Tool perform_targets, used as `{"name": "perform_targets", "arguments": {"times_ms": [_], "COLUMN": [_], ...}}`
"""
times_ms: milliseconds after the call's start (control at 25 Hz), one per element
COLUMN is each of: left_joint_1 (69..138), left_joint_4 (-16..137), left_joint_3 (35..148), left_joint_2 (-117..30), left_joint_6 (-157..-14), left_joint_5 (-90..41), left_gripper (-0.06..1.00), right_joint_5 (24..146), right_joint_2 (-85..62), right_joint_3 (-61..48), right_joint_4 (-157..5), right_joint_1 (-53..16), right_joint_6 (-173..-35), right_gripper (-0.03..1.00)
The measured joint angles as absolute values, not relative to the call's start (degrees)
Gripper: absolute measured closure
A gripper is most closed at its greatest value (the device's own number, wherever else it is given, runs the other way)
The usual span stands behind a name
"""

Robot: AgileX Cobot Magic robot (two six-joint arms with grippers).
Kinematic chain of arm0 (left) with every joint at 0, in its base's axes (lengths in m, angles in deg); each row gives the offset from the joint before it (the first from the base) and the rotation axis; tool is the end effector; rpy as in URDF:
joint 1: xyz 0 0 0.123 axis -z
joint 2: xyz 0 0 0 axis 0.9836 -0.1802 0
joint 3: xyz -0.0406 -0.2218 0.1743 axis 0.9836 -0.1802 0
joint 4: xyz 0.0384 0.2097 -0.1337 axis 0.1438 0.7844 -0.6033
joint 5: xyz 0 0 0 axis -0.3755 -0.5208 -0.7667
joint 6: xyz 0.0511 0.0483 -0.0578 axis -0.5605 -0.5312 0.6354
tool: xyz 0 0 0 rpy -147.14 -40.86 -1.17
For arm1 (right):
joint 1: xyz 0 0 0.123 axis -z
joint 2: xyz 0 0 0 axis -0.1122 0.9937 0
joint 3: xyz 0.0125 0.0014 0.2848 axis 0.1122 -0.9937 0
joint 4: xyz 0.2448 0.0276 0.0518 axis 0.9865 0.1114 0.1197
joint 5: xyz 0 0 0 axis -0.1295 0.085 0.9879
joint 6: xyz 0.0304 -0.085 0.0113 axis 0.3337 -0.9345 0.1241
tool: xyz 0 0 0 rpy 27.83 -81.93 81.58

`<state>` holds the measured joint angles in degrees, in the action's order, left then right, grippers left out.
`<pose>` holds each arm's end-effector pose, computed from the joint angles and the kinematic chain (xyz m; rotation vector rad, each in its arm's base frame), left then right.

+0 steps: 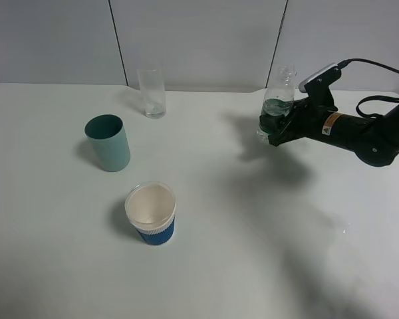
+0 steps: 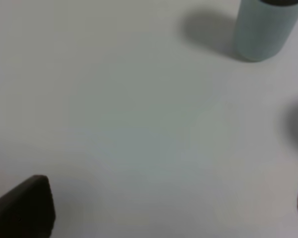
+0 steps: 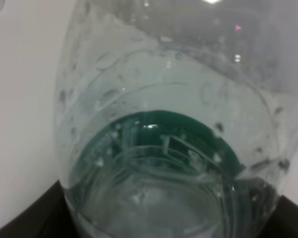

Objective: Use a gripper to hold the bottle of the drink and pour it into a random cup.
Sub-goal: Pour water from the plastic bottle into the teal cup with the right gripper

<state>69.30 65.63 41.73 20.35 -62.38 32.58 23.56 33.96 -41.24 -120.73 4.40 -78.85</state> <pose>0.0210 -0.0080 0.2811 0.0134 2.1871 0.0334 0.3552 0.0555 0.0973 -0.7075 1.7779 0.2427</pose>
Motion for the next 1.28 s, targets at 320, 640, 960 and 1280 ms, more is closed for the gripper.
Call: {"name": "perform_targets", "arguments": {"times_ms": [320,640,960,1280], "left_joint_1": [69.3,69.3,69.3,69.3], "left_joint_4": [65.6,65.6,65.6,65.6], "left_joint_3": [41.7,41.7,41.7,41.7], "left_joint_2": [20.4,20.4,20.4,20.4], "left_joint_6": [-62.4,-62.4,-62.4,-62.4], "left_joint_5": [32.6,32.6,32.6,32.6], "left_gripper": [-0.05,-0.05,-0.05,-0.05], "right_joint_5": [24.5,32.3,43.9,51.3], "right_joint_2": [28.5,21.2,15.4,12.6], "right_joint_3": [-43.2,-43.3,-43.4,-43.4], "right_joint_4": [-119.3,-118.9,-117.8,-116.2], "right_joint_1": [4.0,1.3,-3.7,-8.4], "right_joint_6": [-76.2,-73.8,-73.6,-73.6], "right_gripper": [0.39,0.39,0.39,0.39]}}
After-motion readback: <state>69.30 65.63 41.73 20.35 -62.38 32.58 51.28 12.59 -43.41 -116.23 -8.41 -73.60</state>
